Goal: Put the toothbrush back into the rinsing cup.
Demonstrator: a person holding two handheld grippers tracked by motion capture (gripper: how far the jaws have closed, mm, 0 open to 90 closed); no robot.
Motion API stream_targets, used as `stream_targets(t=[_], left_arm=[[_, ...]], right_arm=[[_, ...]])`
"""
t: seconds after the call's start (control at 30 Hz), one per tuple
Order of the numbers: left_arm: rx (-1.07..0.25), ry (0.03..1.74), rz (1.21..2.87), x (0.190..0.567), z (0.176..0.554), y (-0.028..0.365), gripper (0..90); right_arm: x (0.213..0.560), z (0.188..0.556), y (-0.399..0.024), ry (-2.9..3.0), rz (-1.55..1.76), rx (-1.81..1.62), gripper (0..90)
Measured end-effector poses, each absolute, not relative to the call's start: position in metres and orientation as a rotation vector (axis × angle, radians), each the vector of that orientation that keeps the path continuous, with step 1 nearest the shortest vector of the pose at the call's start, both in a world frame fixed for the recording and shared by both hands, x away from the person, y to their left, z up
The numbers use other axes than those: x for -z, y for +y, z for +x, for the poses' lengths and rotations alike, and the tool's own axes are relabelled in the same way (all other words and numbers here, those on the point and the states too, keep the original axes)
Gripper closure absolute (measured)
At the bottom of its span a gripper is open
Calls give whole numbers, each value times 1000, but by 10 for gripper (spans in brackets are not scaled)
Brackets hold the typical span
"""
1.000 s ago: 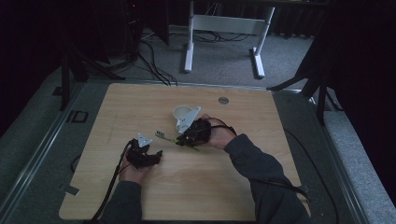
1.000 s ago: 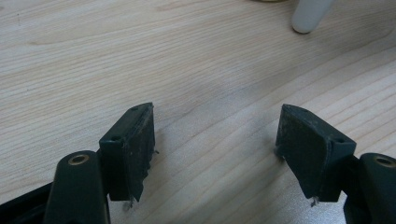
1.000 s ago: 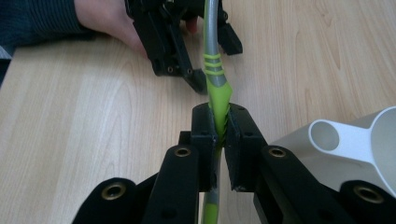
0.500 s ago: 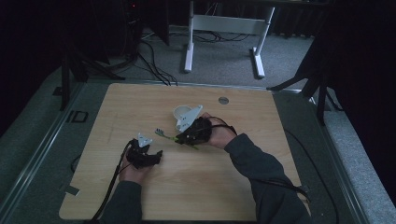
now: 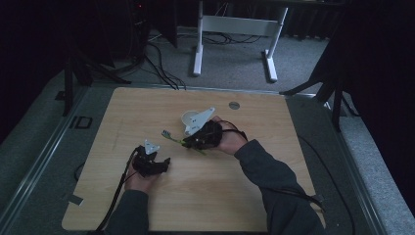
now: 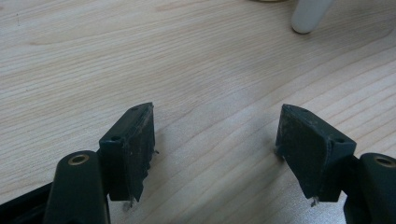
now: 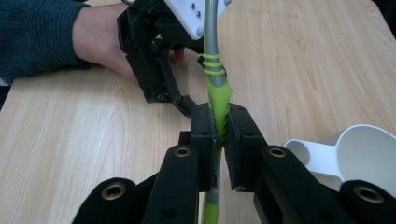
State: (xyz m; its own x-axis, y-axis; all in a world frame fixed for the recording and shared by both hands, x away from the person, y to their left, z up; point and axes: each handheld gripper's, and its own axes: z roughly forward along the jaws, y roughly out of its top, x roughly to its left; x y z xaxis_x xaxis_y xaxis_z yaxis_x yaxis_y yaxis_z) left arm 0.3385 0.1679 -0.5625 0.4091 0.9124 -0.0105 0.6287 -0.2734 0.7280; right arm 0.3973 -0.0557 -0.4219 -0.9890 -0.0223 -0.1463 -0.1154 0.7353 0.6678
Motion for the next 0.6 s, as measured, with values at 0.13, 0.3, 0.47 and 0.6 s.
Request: stream_targets(t=[0.13,0.3,0.47,0.6], left_arm=[[-551,1306,2008,562,339,168,293],[-552,1306,2007,562,339,168,293],[-552,1306,2007,562,339,168,293],[-553,1307,2006,563,338,168,293]], right_arm=[[420,398,-56,2792,-89,-1126,825],[418,401,-56,2775,-64,-1163,825],[417,403,-58,2753,-45,-1204,825],[417,405,-58,2740,-19,-1234,825]])
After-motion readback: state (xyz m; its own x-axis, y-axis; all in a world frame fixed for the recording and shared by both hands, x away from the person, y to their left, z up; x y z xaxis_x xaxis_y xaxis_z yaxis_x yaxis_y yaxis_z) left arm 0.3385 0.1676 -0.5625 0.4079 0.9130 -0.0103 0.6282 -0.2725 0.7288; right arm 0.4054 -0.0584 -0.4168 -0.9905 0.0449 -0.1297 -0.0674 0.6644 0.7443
